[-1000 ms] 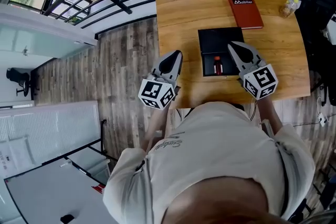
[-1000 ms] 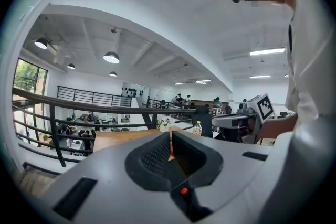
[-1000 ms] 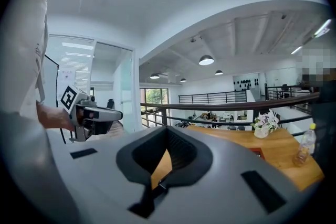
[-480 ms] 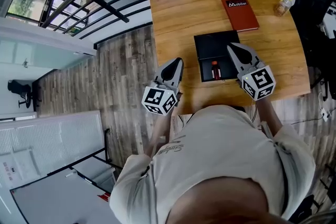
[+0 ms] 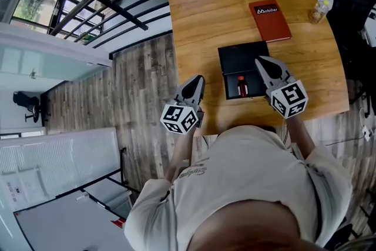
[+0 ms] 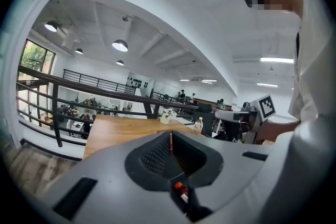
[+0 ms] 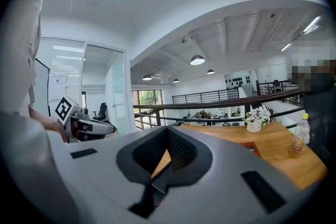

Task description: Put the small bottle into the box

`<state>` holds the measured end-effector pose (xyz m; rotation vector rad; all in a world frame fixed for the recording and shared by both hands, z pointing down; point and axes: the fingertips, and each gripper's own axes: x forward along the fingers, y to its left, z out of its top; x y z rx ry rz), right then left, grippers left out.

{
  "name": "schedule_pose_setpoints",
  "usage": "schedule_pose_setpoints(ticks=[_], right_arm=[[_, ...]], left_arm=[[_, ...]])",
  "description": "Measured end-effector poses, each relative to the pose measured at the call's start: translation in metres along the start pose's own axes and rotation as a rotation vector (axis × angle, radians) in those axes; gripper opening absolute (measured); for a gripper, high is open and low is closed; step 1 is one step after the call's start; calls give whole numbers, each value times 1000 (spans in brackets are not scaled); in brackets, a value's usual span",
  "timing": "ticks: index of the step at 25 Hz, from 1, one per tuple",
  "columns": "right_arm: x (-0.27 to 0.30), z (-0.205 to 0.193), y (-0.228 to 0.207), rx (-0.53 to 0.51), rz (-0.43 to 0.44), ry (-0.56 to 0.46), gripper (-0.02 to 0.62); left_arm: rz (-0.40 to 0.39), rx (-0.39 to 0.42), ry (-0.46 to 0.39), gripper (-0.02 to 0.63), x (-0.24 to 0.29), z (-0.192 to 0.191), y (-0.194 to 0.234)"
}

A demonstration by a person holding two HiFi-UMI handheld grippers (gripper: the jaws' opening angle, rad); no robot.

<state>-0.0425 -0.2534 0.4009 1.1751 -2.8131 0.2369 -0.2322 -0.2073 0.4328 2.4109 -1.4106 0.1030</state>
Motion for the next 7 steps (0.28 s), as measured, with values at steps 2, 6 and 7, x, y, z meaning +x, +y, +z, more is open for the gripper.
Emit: schedule_pose_setpoints(ticks=[2,6,7], right_arm=[[0,-3,-3,3,10,3,-8],[-4,-16,-12,-26,22,34,-8],[-5,-18,-15,-35,25,42,-8]], left_arm=[[8,4,3,20,1,0,0],[9,12,-6,20,9,1,-6],[10,14,-9,20,11,1,-7]])
